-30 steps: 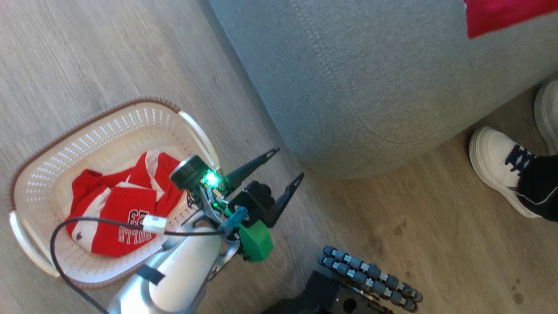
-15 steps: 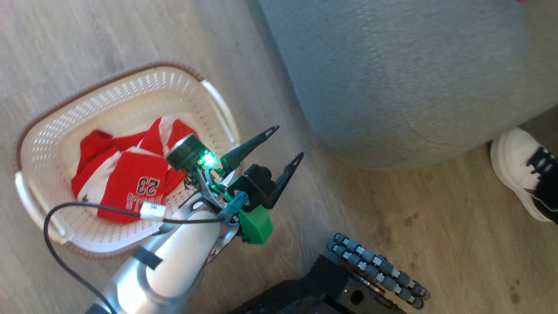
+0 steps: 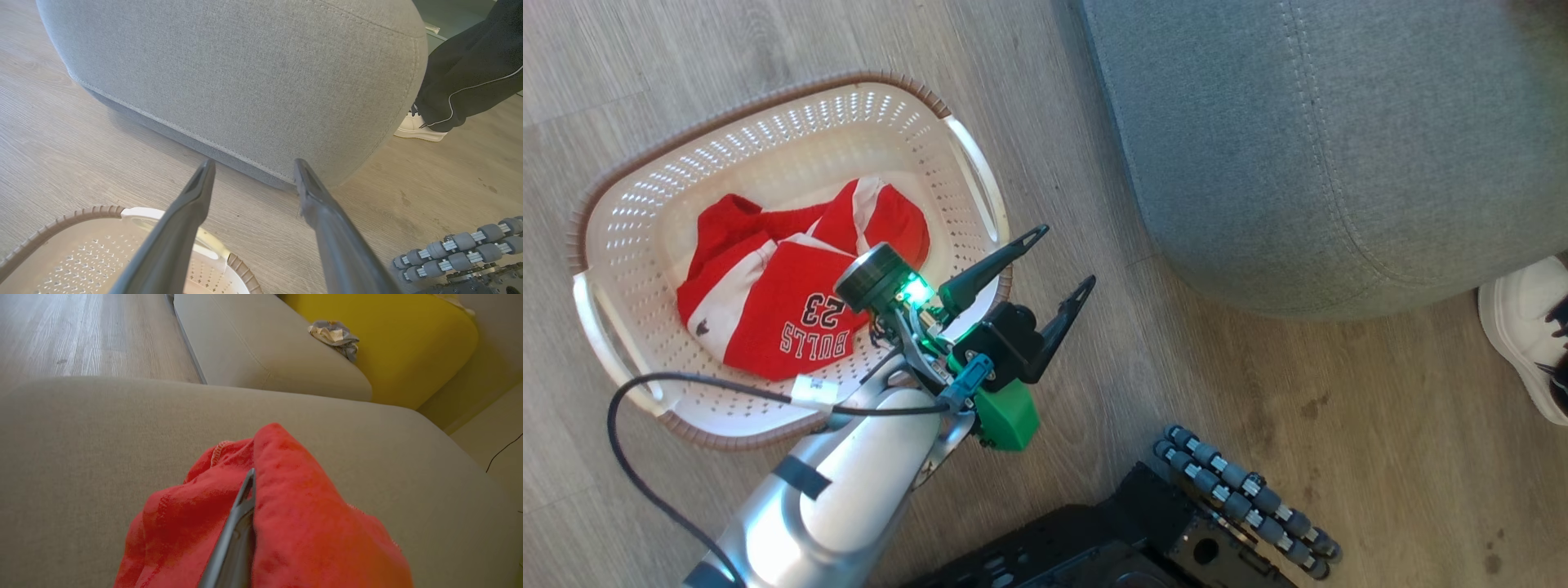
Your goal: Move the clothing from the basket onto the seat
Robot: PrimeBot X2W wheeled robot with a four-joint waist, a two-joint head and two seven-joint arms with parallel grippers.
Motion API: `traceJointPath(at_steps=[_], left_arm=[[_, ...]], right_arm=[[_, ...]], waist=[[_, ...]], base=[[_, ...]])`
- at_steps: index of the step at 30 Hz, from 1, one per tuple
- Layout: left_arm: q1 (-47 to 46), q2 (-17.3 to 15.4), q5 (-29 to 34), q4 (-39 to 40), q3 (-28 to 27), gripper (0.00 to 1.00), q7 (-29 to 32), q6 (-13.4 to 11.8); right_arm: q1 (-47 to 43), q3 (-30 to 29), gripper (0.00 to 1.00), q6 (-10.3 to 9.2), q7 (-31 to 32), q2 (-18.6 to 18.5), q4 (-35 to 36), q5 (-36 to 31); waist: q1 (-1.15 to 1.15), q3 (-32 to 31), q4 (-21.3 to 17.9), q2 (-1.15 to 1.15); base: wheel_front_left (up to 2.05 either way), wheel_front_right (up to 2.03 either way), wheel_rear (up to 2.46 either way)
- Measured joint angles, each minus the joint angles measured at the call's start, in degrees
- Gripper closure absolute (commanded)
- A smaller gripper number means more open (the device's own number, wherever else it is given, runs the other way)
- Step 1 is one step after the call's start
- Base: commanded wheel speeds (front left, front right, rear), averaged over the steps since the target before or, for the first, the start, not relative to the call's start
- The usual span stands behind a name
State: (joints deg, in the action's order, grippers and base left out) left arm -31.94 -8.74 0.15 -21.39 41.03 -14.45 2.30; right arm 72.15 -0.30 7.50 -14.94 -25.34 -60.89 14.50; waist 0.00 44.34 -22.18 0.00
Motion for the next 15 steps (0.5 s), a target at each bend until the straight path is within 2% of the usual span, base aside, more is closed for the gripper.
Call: traceJointPath(at_steps=[5,13,14,15], left_arm=[[-0.3,0.0,0.0,0.0,0.4,0.0,0.0,-0.1],[-1.7,0.0,-0.2,-0.1,0.9,0.0,0.0,-0.5],[-1.7,0.0,-0.2,-0.1,1.1,0.0,0.0,-0.5],[-1.8,0.0,-0.2,-0.1,1.2,0.0,0.0,-0.5]], right_arm=[[1.2,4.9,1.0,0.0,0.8,1.8,-7.8,0.9],[3.4,11.5,1.0,0.0,2.3,1.9,-10.0,5.0],[3.4,12.3,0.97,0.0,2.4,1.9,-10.0,5.4],[3.4,12.9,0.87,0.0,2.4,1.9,-10.1,6.1]], waist=[[0.0,0.3,-0.2,0.0],[0.0,0.5,-0.3,0.0],[0.0,0.5,-0.3,0.0],[0.0,0.5,-0.2,0.0]], base=[[0.0,0.0,0.0],[0.0,0.0,0.0],[0.0,0.0,0.0],[0.0,0.0,0.0]])
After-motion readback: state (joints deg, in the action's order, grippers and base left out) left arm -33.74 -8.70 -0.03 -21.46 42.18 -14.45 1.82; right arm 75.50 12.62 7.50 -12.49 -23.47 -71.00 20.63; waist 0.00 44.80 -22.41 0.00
